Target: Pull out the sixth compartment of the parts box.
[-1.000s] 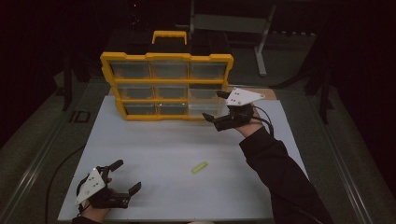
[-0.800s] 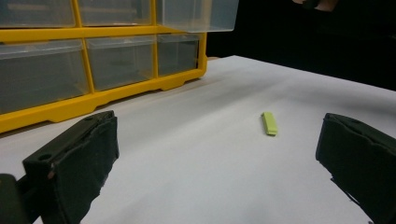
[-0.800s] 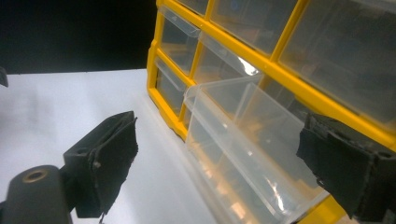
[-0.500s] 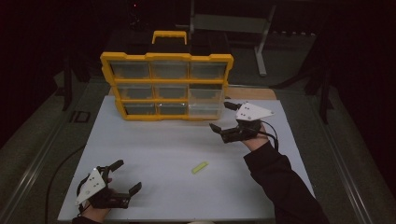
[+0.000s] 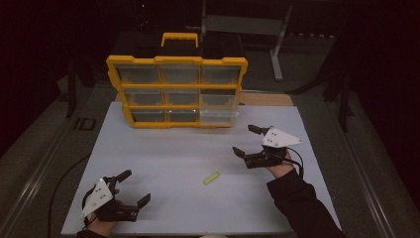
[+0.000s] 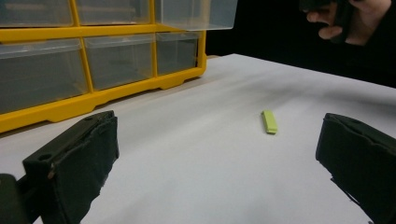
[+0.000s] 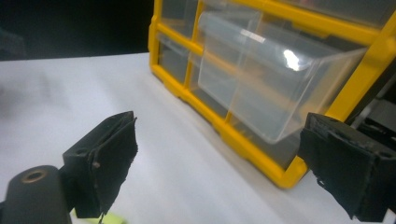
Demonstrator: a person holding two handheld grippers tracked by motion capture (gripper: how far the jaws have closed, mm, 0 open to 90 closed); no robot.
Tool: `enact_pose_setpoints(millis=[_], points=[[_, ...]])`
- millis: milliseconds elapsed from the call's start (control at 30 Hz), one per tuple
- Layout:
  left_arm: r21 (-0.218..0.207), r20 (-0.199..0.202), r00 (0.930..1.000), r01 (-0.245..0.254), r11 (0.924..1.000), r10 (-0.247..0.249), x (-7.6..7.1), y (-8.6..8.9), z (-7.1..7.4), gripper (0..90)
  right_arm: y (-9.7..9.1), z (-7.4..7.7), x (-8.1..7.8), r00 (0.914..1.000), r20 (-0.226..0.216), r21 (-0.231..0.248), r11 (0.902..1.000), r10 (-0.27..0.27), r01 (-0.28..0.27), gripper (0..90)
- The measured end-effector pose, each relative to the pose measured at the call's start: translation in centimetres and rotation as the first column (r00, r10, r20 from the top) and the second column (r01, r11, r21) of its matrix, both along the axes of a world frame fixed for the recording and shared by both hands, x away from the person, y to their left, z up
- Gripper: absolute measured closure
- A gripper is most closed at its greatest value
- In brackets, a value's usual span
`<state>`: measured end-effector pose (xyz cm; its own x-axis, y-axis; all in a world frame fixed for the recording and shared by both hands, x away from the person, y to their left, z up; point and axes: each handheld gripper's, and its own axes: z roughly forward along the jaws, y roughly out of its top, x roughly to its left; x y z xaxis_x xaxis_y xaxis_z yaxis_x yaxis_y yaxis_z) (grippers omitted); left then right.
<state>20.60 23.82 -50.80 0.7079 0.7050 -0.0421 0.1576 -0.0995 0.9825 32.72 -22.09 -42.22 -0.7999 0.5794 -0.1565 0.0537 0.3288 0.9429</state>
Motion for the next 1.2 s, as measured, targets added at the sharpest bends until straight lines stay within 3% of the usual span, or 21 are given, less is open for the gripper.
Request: enact_pose_setpoints(millis=[333,533,600,833,1033,1200], points=[[-0.002,-0.002,1.0,-0.002,1.0,0.002,0.1,0.0,-0.1,0.3,-1.3,-2.5,-2.1,0.9997,-0.025,-0.006,1.0,-0.007,0.007,11.3],[-0.003,-0.001,1.0,-0.003,1.0,0.003,0.2,0.1,-0.1,0.3,-1.8,-3.2,-2.9,0.9993,-0.037,-0.008,0.9999,-0.01,0.009,11.2],[-0.005,-0.001,1.0,-0.005,1.0,0.005,0.2,0.1,-0.1,0.3,-2.3,-4.0,-3.3,0.9982,-0.057,0.014,0.9998,-0.016,0.017,11.2],[-0.01,-0.005,1.0,-0.001,0.9999,0.001,0.4,0.1,-0.2,0.3,-2.8,-5.1,-4.2,0.9965,-0.081,-0.001,0.9998,-0.021,0.021,11.2],[-0.012,-0.005,1.0,0.002,0.9999,-0.002,0.5,0.1,-0.2,0.3,-3.6,-5.8,-5.4,0.9974,-0.072,0.01,0.9999,-0.007,0.008,11.3],[-0.003,-0.009,1.0,0.001,1.0,-0.001,0.5,0.0,-0.3,0.3,-4.5,-6.3,-6.6,0.9982,-0.051,0.004,0.9995,-0.031,0.031,11.3]])
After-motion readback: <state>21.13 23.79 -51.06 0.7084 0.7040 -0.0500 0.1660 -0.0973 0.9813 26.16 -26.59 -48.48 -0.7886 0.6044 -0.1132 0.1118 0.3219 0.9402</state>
